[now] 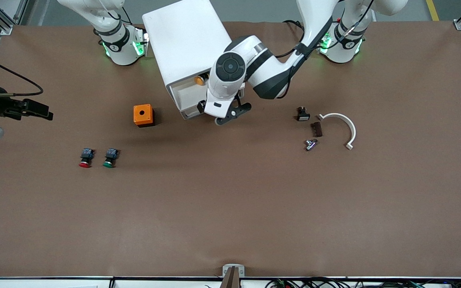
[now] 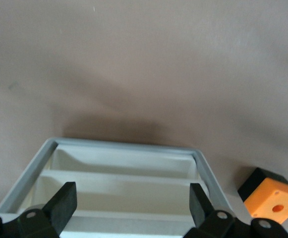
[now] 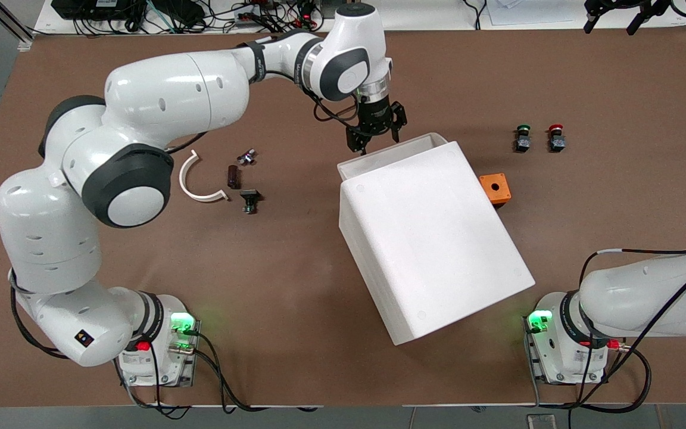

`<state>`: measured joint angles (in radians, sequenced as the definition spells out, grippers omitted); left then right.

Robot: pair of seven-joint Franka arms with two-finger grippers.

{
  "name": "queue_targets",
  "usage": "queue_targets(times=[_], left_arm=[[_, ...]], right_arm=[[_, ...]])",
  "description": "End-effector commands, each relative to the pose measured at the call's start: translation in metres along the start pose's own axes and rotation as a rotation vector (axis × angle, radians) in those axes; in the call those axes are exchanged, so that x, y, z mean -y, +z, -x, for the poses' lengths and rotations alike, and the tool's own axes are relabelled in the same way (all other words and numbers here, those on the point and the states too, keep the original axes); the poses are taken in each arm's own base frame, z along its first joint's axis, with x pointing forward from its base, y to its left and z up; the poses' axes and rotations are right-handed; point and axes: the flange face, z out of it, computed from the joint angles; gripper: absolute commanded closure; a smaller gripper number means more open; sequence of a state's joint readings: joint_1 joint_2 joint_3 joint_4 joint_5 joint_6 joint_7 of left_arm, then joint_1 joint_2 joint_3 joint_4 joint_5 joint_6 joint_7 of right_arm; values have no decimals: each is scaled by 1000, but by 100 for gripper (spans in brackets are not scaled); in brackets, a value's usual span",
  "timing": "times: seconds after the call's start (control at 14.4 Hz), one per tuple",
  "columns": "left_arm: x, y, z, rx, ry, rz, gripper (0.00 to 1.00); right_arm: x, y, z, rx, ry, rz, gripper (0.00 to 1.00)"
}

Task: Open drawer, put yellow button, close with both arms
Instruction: 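Push the drawer into the cabinet with the left gripper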

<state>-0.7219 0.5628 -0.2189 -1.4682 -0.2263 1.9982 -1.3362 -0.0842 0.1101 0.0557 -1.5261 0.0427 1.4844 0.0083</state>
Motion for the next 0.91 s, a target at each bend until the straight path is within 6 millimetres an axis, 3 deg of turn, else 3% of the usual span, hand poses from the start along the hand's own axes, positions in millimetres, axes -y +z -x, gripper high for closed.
queue_targets(times=[0.0,0.49,0.7,0.84], left_arm=[[-5,9,22,48,-14,-7,0],[-8,31,49,143,-43,-23,0],[-8,41,48,155,-52,-35,0],[-8,40,46,152,-43,-32,0]], right_arm=[[-4,-2,-3,-12,6,18,0],[-10,-6,-4,-27,22,23,0],[-8,-9,-4,-37,20,26,0],[-8,-29,-2,-74,17,21,0]])
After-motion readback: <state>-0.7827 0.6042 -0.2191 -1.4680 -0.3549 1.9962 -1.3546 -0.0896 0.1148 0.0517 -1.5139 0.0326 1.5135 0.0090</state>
